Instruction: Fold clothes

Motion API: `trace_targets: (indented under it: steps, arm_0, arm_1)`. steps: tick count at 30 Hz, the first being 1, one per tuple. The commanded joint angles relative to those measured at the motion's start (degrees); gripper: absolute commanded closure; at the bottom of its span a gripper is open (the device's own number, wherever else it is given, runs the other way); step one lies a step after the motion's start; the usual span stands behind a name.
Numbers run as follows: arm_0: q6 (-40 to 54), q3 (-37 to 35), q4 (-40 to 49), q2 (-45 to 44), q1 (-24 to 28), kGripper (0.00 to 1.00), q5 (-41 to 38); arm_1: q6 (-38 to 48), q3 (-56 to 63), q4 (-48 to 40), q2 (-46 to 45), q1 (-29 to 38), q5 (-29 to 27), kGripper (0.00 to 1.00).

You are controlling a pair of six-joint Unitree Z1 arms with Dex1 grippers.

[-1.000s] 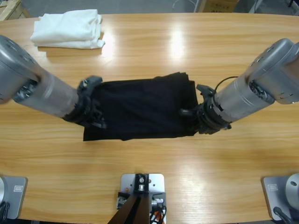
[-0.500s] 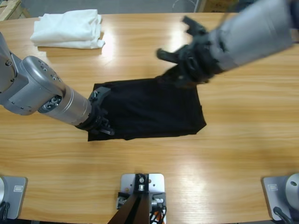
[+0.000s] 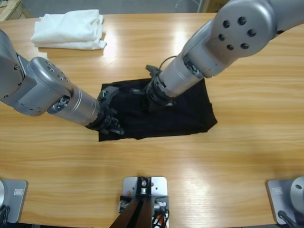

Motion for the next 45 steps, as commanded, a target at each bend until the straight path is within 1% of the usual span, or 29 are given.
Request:
trace_targets:
  steps: [1,4,10,13,15,16,17,18,19,20,21,22,24,25,26,27,28,29,31,33,34,35,36,39,41,42,45]
  arm_0:
    - [-0.02,3.44,-0.64,8.53,-0.64,1.000,-1.04]
    - [0.01,3.33,-0.61,8.67,-0.64,1.000,-1.04]
    - [0.01,3.28,-0.61,8.74,-0.64,1.000,-1.21]
    - [-0.13,3.19,-0.61,8.83,-0.64,1.000,-1.21]
    - [-0.45,3.25,-0.61,8.67,-0.64,1.000,-1.30]
    - [-0.59,3.30,-0.61,8.49,-0.64,1.000,-1.34]
    - [-0.85,3.37,-0.61,8.09,-0.64,1.000,-1.51]
    - [-0.97,3.37,-0.59,6.84,-0.43,1.000,-1.57]
    - [-1.01,3.37,-0.52,4.96,0.00,1.000,-1.51]
    - [-1.04,3.32,-0.50,3.11,0.59,1.000,-1.32]
    - [-1.01,3.21,-0.43,1.35,1.40,1.000,-1.11]
    - [-0.97,3.18,-0.43,-0.47,2.25,1.000,-0.99]
    - [-1.34,3.12,-0.36,-4.89,3.79,1.000,-1.02]
    - [-2.63,3.30,-0.35,-7.42,4.57,0.978,-1.09]
    - [-4.07,3.67,-0.38,-9.90,5.44,0.705,-1.51]
    - [-4.38,4.21,-0.49,-12.62,6.22,0.372,-1.92]
    - [-4.38,4.79,-0.59,-14.66,6.75,0.120,-1.93]
    - [-4.38,5.60,-0.94,-16.68,7.55,0.023,-2.20]
    - [-4.38,9.10,-4.00,-21.59,9.75,0.009,-3.99]
    - [-4.79,14.87,-8.10,-26.05,14.02,0.009,-8.02]
    - [-6.05,18.61,-10.84,-26.81,17.03,0.029,-10.74]
    - [-6.21,22.32,-14.29,-26.09,19.75,0.115,-13.98]
    - [-5.67,25.32,-17.54,-24.27,21.48,0.149,-16.37]
    - [-4.56,31.95,-30.72,-16.28,23.99,0.137,-21.85]
    - [-4.56,32.46,-37.17,-10.05,24.50,0.082,-25.37]
    - [-4.56,32.44,-40.86,-6.59,25.08,0.082,-27.16]
    - [-4.44,31.95,-45.70,-1.39,27.08,0.075,-28.46]
  arm_1:
    - [-5.06,0.66,2.20,3.76,-9.49,-5.99,1.000]
    - [-8.12,1.14,3.40,3.90,-16.05,-6.71,1.000]
    - [-12.25,1.96,6.26,3.65,-25.30,-7.98,1.000]
    - [-14.15,2.19,7.64,1.07,-27.53,-9.00,1.000]
    - [-16.79,2.23,8.02,-1.69,-28.04,-7.75,1.000]
    - [-18.93,2.30,8.15,-3.22,-27.93,-6.31,1.000]
    - [-21.16,2.82,8.71,-6.19,-26.63,-6.27,1.000]
    - [-22.59,3.39,9.43,-9.20,-25.17,-7.43,1.000]
    - [-22.97,3.44,11.38,-12.36,-23.84,-9.07,0.758]
    - [-22.97,2.91,14.44,-15.56,-22.75,-11.51,0.228]
    - [-22.97,2.63,16.74,-19.00,-22.18,-13.20,0.049]
    - [-22.71,2.65,18.15,-22.47,-21.99,-13.72,0.006]
    - [-20.57,2.63,21.05,-27.48,-21.97,-12.77,0.000]
    - [-19.51,2.65,22.52,-28.85,-21.97,-10.82,0.000]
    - [-18.83,3.00,23.07,-29.94,-21.99,-8.36,0.000]
    - [-18.33,4.02,22.93,-30.96,-21.82,-6.71,0.000]
    - [-17.67,5.13,22.66,-31.70,-20.73,-6.53,0.000]
    - [-16.54,5.97,22.59,-32.07,-19.41,-7.01,0.000]
    - [-13.94,7.55,22.44,-32.72,-16.47,-8.40,0.000]
    - [-11.50,9.35,21.89,-33.42,-14.17,-9.51,0.000]
    - [-10.58,10.37,21.47,-33.79,-13.34,-9.63,0.000]
    - [-9.86,11.46,21.15,-34.19,-12.76,-9.63,0.000]
    - [-9.40,12.69,20.80,-34.75,-12.36,-9.61,0.000]
    - [-9.12,15.83,20.59,-37.48,-12.22,-9.66,0.000]
    - [-8.91,17.61,20.49,-39.08,-12.22,-9.65,0.000]
    - [-8.56,18.36,20.31,-39.48,-12.22,-9.58,0.000]
    - [-7.98,19.61,19.98,-40.47,-12.22,-9.58,0.000]
